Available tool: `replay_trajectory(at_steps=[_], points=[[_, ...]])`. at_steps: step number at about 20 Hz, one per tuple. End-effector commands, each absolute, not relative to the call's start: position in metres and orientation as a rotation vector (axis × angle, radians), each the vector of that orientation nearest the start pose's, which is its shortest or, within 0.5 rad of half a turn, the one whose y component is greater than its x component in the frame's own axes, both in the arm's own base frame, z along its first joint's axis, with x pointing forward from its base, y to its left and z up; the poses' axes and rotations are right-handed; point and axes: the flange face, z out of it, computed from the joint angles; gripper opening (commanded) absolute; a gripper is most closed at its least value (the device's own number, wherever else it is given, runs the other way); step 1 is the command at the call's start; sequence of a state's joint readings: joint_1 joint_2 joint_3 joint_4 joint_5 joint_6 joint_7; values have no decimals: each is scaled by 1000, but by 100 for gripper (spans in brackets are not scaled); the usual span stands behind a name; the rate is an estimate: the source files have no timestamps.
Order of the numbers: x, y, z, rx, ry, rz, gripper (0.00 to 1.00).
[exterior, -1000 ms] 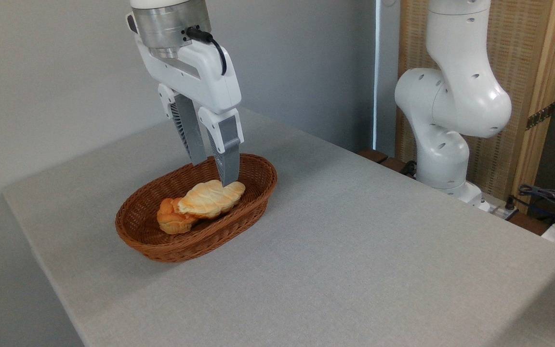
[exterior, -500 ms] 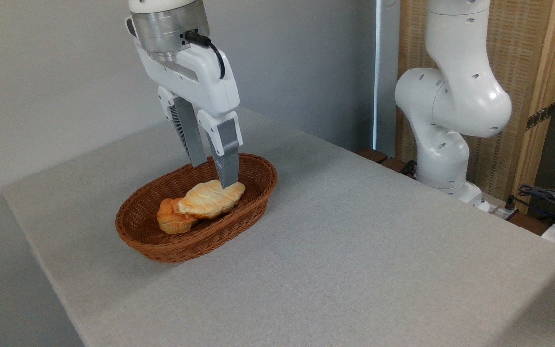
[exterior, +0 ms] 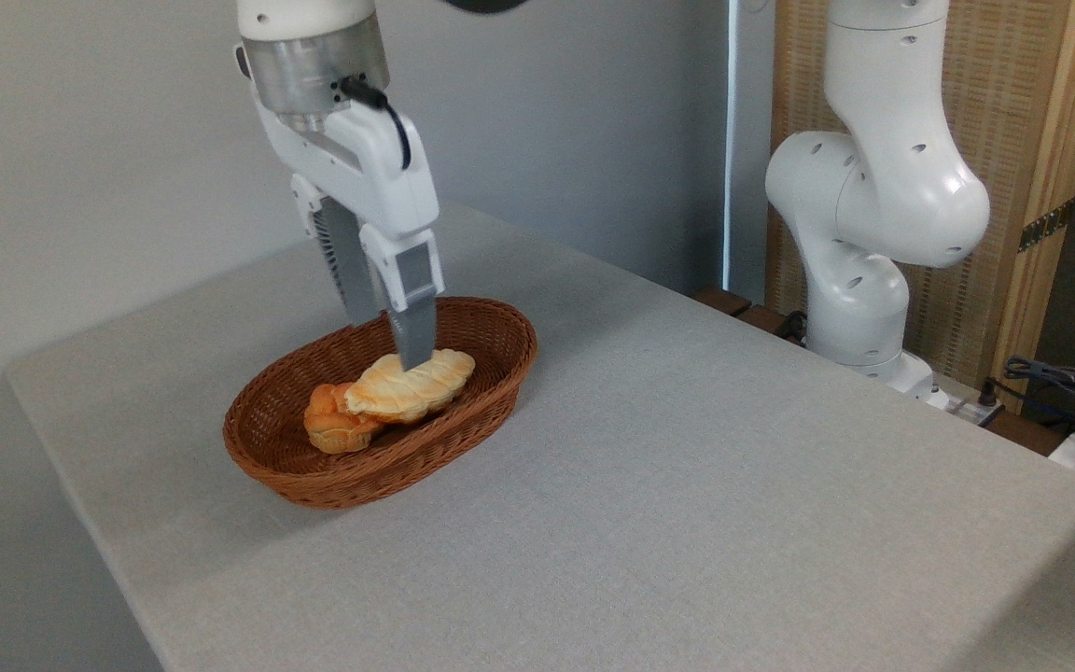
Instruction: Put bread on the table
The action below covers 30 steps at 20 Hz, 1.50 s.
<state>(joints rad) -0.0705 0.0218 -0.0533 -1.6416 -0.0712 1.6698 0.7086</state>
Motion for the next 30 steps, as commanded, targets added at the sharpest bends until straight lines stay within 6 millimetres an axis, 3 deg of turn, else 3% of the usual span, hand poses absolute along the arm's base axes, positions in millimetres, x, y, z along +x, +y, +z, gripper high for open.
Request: replay_trajectory(at_steps=[1,6,10,14,24,25,29,30], points=[[533,-89,566,-3035,1196,-256,100],[498,-115,529,-3014,1250,-266,100],[490,-145,501,-3046,1213,-360,100],[483,-161,476,-3023,1241,-392,100],[476,-173,441,-3003,1297,-311,100],[478,-173,438,-3002,1292,-321,97],[478,-182,433,-2994,1313,-318,44],[477,-183,434,-2994,1316,-316,43]])
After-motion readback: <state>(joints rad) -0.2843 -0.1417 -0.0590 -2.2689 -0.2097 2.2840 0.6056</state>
